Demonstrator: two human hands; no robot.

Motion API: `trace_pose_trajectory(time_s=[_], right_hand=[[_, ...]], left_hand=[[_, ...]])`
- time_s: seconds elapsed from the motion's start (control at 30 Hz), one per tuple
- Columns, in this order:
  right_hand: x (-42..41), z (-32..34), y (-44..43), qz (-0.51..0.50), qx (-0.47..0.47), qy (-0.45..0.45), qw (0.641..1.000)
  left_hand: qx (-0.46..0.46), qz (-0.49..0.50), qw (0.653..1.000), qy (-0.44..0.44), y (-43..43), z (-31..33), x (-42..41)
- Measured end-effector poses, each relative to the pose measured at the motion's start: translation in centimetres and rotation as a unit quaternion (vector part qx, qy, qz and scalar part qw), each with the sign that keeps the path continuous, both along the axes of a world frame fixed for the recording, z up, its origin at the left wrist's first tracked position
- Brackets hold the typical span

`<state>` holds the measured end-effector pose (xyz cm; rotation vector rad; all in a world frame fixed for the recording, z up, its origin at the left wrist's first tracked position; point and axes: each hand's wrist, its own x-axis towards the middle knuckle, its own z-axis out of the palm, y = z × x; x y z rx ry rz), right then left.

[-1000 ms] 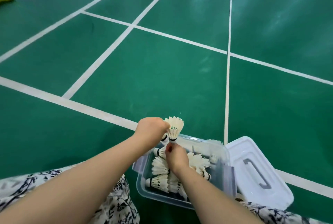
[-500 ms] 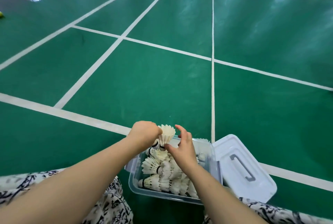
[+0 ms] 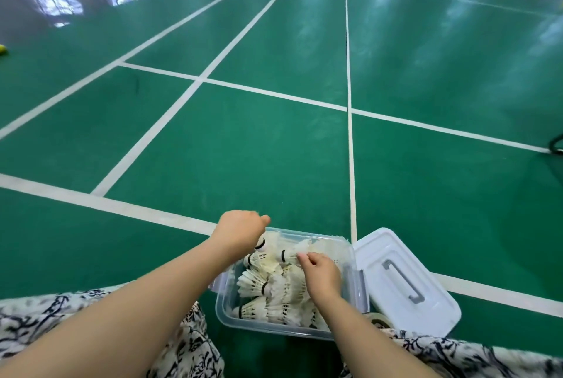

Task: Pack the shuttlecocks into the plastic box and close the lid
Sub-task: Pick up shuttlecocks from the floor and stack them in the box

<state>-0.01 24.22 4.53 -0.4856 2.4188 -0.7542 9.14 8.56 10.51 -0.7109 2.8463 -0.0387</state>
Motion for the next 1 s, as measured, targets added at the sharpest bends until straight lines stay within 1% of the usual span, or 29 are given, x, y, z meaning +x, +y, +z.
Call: trace_pose_trajectory(time_s=[0.03,0.1,0.2,0.37,0.53,0.7,0.8,0.87,1.0], right_hand=[[0.1,-0.3,-0.1,-0.004,-0.007,-0.016,1.000],[0.2,-0.6,-0.5,0.023,-0.009,-0.032,0.999],[0.2,-1.1,-1.2,0.084,0.035,-0.013,0.996],[0.5,-2.8,-2.4,0.136,0.088,-0.014,0.987],[0.7,-3.9,-3.3,0.147,0.146,0.053,0.977],[0.7,-4.3,-3.6,0.166,0.169,0.059,0.970],[0.8,-4.0,-3.4,0.153,0.153,0.059,0.975],[0.8,-3.5,-3.1,0.140,0.119,0.064,0.981],[0.6,-2.1,-2.2,0.098,-0.010,0.067,0.993]], left_hand=[[0.003,0.003,1.000,0.000,-0.1,-0.3,0.0],[0.008,0.005,1.000,0.002,-0.2,-0.7,-0.2],[0.009,-0.001,1.000,-0.001,-0.2,-1.3,-0.6],[-0.002,-0.022,1.000,-0.003,-0.3,-2.0,-0.6],[0.003,-0.027,0.999,-0.026,-0.6,-2.9,-0.2],[0.009,-0.041,0.998,-0.038,-0.4,-3.0,-0.5],[0.010,-0.052,0.998,-0.039,-0.2,-2.4,-0.9],[0.013,-0.062,0.997,-0.034,0.2,-1.8,-1.1],[0.037,-0.081,0.996,-0.005,1.3,-0.7,-1.2]])
